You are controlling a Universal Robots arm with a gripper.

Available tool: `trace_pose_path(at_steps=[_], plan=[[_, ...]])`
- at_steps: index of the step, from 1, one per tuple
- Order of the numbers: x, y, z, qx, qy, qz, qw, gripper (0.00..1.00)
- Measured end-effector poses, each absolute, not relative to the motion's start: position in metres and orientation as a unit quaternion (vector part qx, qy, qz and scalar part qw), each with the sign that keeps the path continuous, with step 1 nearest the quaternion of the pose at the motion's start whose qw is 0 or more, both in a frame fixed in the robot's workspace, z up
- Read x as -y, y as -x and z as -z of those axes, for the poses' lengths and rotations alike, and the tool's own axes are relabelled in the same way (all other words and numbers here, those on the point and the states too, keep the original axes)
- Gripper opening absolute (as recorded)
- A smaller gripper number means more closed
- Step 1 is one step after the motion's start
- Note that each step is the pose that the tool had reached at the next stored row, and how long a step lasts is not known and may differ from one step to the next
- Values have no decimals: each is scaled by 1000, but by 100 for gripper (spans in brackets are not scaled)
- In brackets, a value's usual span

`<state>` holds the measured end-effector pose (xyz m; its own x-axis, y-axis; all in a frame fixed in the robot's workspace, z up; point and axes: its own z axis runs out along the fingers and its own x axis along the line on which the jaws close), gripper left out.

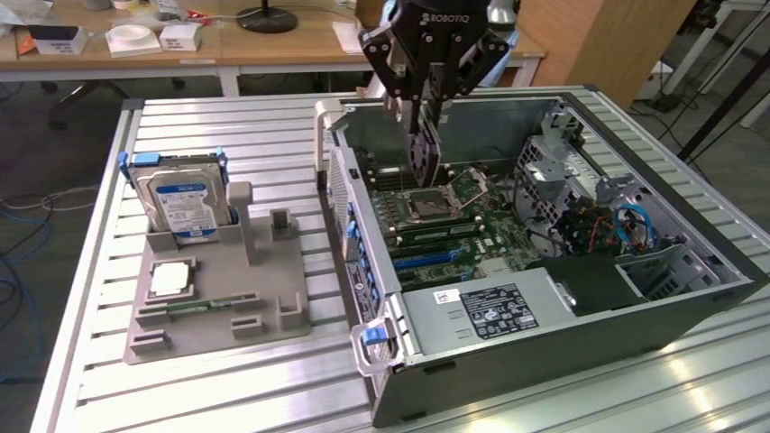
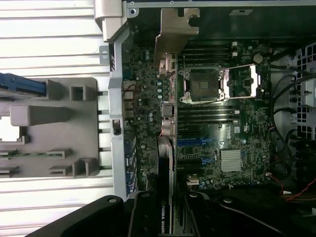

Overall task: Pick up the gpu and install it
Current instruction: 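Pick up the gpu and move the gpu toward the slot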

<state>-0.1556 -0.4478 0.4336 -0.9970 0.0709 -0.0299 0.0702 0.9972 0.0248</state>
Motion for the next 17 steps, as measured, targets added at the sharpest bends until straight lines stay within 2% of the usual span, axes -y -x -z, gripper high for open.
trace_pose_path(at_steps=[17], plan=[[448,127,-433,-999,-33,-12,15,26]])
